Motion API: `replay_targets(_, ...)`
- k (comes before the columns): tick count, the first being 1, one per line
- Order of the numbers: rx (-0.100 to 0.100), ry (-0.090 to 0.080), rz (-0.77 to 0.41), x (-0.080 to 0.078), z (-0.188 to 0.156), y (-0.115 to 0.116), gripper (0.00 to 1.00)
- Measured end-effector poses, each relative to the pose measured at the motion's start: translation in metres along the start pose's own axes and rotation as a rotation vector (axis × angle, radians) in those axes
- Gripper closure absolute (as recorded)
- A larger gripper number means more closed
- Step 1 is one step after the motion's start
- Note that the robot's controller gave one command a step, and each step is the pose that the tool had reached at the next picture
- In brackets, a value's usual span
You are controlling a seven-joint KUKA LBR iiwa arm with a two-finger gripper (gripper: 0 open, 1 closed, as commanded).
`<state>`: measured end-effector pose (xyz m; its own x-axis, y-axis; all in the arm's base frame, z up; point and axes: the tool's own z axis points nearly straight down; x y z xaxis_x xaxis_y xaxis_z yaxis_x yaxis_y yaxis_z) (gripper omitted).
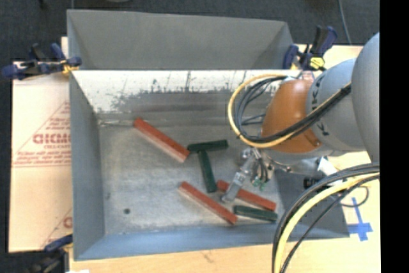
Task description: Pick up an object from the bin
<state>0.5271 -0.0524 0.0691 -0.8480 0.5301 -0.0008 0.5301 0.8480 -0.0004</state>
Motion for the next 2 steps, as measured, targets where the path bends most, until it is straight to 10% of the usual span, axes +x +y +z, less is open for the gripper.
replay_targets(1,0.000,-0.002,-0.002,-0.001,-0.001,0.000,1.00)
replay_targets(2,-0.004,-0.007,-0.009,-0.004,-0.074,0.000,1.00)
